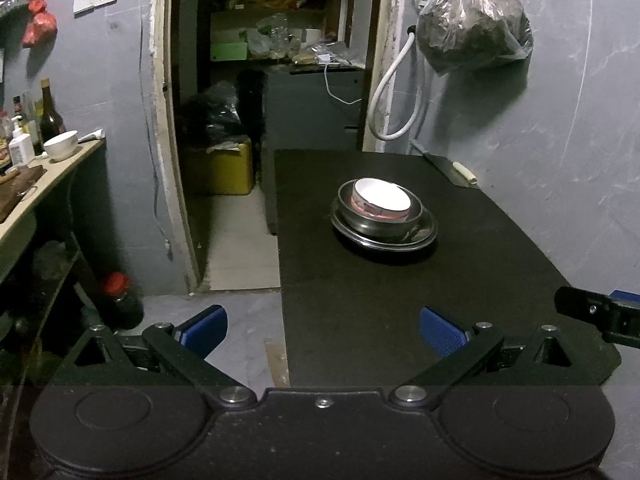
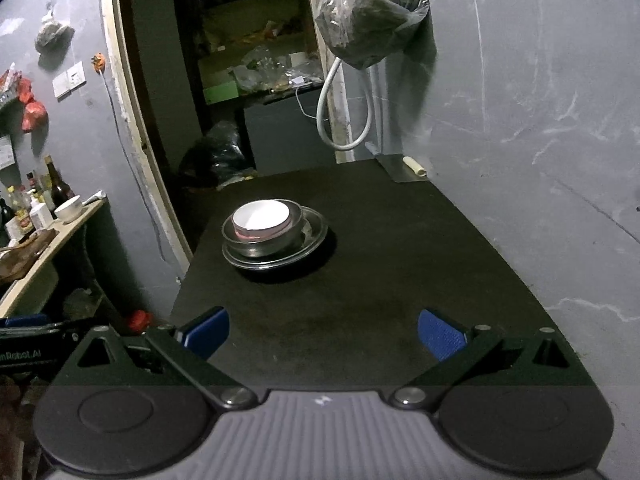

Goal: Organize plates and bowls

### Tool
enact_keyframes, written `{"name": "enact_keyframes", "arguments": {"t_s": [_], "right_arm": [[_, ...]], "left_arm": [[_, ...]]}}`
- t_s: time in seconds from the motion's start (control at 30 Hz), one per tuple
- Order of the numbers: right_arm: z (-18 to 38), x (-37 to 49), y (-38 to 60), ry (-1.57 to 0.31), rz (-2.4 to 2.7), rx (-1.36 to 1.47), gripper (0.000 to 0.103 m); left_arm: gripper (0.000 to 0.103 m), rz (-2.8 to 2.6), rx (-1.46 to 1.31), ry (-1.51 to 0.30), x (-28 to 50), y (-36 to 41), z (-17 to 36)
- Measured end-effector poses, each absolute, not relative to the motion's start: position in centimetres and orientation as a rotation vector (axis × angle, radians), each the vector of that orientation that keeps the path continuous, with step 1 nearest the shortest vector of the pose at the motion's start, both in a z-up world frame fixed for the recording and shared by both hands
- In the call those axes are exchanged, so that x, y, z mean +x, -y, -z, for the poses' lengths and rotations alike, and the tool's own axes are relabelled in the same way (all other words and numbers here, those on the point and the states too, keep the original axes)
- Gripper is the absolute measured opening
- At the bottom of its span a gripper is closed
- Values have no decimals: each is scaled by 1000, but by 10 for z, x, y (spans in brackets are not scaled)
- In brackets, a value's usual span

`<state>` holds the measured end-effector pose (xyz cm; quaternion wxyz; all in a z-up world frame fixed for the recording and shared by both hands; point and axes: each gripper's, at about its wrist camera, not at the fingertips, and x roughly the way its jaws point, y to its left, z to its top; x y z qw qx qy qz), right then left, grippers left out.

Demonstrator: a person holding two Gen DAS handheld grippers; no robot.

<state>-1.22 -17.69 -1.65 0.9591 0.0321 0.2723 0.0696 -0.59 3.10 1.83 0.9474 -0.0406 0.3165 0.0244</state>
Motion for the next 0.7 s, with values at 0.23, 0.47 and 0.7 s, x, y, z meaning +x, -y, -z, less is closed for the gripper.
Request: {"name": "enact_keyframes", "arguments": {"t_s": [0.23, 0.47, 0.7], "right_arm": [[20, -8, 170, -595, -120, 66, 103], [26, -3, 167, -649, -121, 66, 103], [32, -1, 169, -692, -141, 57, 103]], "left_arm": [[102, -24, -83, -645, 1, -40, -15], [102, -30, -93, -663, 4, -43, -11], [102, -27, -96, -682, 9, -40, -7]]}}
